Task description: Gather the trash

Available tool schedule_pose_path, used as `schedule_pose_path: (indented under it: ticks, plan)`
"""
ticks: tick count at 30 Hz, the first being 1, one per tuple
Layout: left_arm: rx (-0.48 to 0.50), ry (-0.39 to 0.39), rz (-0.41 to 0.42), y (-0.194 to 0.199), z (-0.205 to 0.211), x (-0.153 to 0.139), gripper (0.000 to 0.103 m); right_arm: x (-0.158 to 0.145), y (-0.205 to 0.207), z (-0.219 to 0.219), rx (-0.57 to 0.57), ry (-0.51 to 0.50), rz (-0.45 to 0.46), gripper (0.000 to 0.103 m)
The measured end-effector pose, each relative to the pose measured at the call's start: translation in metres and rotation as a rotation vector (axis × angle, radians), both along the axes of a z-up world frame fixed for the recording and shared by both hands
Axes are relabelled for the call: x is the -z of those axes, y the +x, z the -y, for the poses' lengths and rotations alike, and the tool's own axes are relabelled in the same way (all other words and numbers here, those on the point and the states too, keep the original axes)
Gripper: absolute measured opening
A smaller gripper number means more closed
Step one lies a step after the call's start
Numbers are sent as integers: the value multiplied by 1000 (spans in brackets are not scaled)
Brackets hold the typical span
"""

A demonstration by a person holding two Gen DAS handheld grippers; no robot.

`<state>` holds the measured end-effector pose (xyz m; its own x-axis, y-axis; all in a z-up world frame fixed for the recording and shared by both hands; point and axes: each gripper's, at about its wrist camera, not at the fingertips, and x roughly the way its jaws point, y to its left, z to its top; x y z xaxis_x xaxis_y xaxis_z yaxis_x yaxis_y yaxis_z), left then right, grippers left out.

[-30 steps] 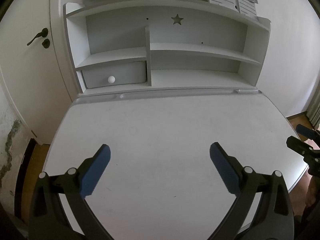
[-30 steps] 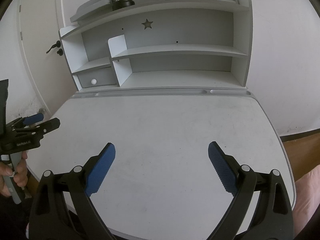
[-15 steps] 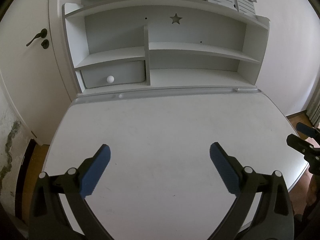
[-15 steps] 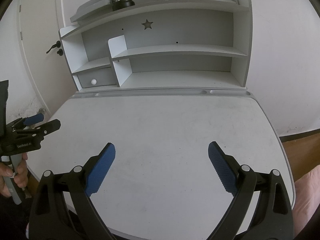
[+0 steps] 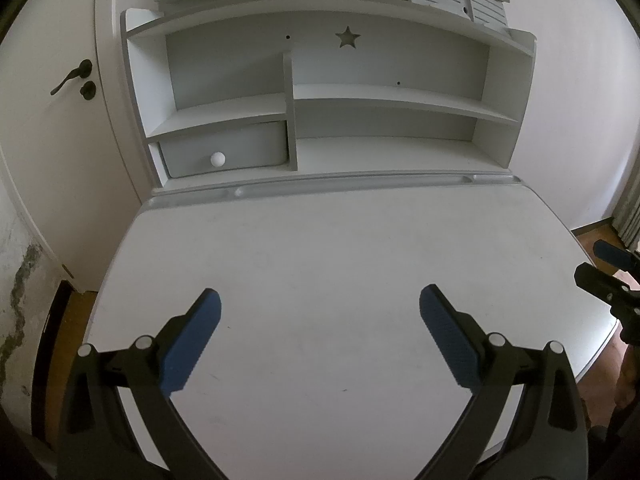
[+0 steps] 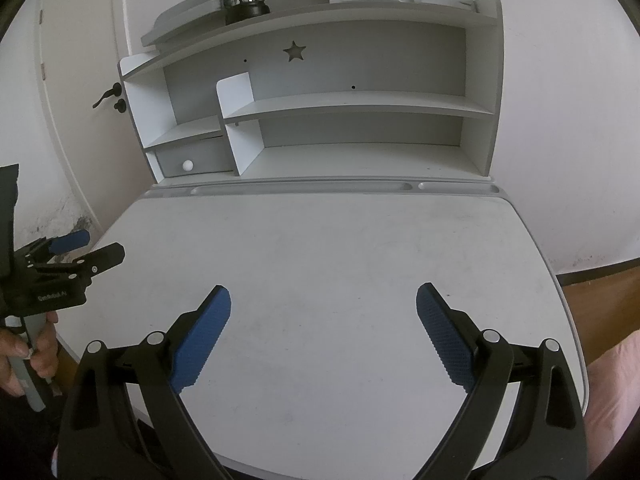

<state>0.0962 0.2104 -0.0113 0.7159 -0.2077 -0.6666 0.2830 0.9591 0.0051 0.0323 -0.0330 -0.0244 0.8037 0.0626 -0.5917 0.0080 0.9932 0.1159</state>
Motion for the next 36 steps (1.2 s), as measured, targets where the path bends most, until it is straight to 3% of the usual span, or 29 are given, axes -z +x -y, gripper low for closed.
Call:
schedule_pose_path:
  ticks: [11,17,29,36]
  plan:
    - [-1,6,-8,1,1,2,96,0,0,1,10,0,-2,94]
    - [0,8,-10,-1,2,2,96,4,6,5,15,30,-50,94]
    - [-1,12,-19,0,3,4,96,2,5,12,111,-31,-18,94]
    - [-1,14,-19,0,2,4,96,5,8,16,70,52,-54,94]
